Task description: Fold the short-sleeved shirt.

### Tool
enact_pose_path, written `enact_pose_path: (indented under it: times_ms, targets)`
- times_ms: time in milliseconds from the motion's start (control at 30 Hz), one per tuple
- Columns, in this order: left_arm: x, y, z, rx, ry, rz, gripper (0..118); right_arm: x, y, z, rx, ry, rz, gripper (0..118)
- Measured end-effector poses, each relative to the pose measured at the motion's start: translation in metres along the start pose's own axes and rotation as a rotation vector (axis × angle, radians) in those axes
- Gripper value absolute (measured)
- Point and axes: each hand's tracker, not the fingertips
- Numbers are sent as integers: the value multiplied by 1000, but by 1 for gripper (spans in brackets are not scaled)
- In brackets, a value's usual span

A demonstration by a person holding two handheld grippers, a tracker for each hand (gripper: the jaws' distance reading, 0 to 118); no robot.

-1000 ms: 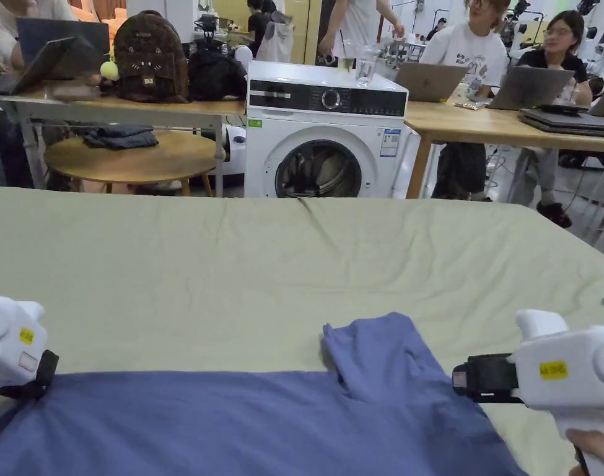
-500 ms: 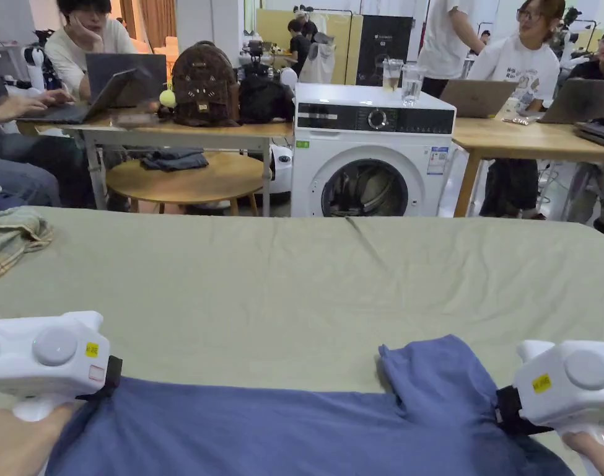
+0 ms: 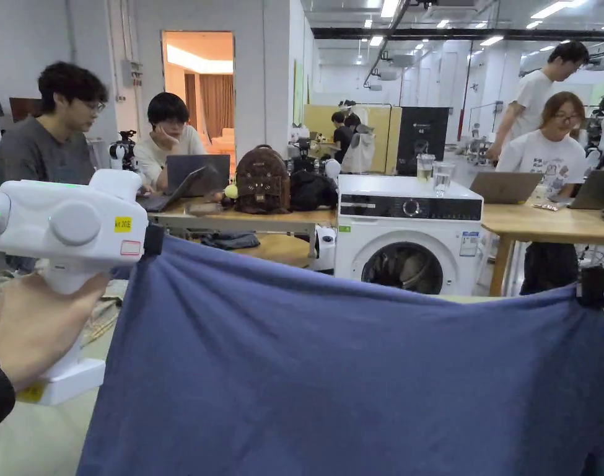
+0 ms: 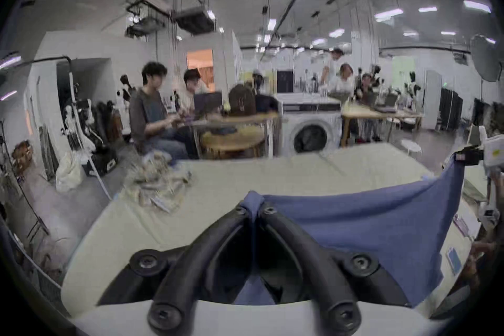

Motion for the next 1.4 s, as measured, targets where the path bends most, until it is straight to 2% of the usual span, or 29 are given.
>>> enact_pose_path:
  times_ms: [200,300,367,533,700,967,1133,1300,1400]
  targets:
    - [-6,74,39,148,45,48,0,-30,78,47,171,-55,62,0]
    - [-9,103,42,183,116,57,0,-48,119,54,239,-50,74,0]
    - [-13,118,38,195,126,55,0,-59,145,57,279,-73,94,0]
    - [-26,138,15,215,160,53,0,-78,200,43,324,-72,81,0]
    - [-37,146,-13,212,181,66,0,-96,225,22,350,-80,97,0]
    - [-44,160,-51,229,188,75,0,-115,243,0,368,-101,148,0]
    - [-30,132,-58,216,172,76,0,-108,222,-23,330,-99,106,0]
    - [-33,95,-76,168,143,89,0,-99,170,-52,250,-76,70,0]
    - [-28,62,-73,150,128,121,0,-92,131,-59,231,-42,16,0]
